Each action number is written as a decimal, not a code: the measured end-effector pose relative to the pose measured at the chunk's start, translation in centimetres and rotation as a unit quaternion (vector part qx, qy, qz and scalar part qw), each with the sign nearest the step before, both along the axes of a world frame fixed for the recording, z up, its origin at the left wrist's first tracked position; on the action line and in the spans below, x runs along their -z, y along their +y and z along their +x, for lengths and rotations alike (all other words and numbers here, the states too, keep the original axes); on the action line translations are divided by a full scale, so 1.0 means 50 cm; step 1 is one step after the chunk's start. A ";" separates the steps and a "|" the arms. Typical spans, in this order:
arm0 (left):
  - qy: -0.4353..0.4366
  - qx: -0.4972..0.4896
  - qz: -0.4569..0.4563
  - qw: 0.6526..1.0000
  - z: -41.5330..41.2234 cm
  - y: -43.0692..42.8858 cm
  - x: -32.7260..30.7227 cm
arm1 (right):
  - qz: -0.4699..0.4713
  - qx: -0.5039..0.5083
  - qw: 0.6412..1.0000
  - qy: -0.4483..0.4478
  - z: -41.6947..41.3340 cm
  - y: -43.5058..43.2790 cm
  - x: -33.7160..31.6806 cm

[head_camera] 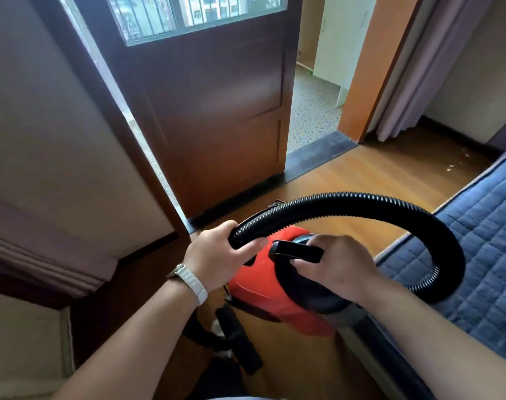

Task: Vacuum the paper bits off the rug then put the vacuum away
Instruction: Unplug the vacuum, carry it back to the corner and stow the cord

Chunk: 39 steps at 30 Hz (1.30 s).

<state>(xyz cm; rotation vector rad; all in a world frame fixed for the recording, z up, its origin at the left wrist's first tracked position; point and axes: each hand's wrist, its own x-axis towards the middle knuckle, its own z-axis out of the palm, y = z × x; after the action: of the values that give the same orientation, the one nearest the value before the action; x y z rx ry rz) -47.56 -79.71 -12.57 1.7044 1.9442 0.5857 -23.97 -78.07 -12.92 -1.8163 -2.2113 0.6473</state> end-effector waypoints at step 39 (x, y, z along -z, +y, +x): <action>0.017 0.246 -0.029 0.969 0.316 1.246 0.012 | -0.038 0.258 0.960 0.105 0.222 1.003 0.015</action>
<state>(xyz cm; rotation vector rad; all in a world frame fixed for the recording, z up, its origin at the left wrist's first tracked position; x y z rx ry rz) -31.74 -17.41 -13.18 2.0648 1.4545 0.3112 -12.86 -27.94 -13.66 -2.1272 -1.5031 0.7692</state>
